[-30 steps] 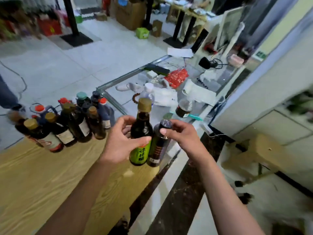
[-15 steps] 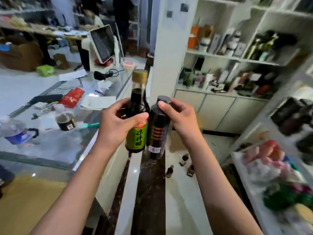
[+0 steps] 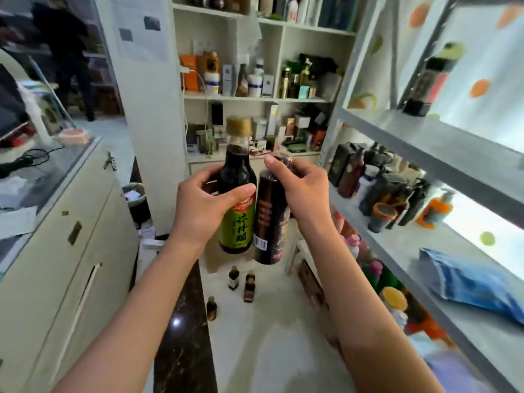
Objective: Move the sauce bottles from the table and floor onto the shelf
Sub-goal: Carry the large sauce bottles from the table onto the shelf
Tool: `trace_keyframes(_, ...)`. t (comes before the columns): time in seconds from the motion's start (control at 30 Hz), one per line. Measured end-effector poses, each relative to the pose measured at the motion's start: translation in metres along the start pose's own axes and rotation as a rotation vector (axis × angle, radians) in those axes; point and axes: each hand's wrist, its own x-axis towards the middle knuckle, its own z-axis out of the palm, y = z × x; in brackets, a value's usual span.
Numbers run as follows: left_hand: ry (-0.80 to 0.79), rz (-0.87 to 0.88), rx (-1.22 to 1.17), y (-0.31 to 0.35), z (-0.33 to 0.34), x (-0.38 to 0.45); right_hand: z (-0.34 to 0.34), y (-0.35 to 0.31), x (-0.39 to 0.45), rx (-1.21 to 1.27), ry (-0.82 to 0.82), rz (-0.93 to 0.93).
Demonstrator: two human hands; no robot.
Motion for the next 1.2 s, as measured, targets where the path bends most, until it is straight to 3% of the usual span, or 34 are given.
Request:
trace_keyframes(0.27, -0.170, -0.046, -0.080, -0.031, 0.119, 0.062, -0.083, 0.034, 0.061, -0.170, 0.243, 0.118)
trace_keyframes(0.53, -0.344, -0.076, -0.180, -0.064, 0.226, 0.153, -0.133, 0.073, 0.149, -0.534, 0.560, 0.061)
trace_keyframes(0.87, -0.506, 0.032, -0.355, -0.025, 0.359, 0.290, -0.188, 0.051, 0.293, -0.566, 0.875, -0.080)
trace_keyframes(1.0, -0.538, 0.027, -0.423, -0.024, 0.410, 0.323, -0.216, 0.052, 0.338, -0.570, 0.958, -0.136)
trace_keyframes(1.2, -0.605, 0.020, -0.449, -0.026, 0.481, 0.342, -0.267, 0.067, 0.383, -0.632, 0.942, -0.147)
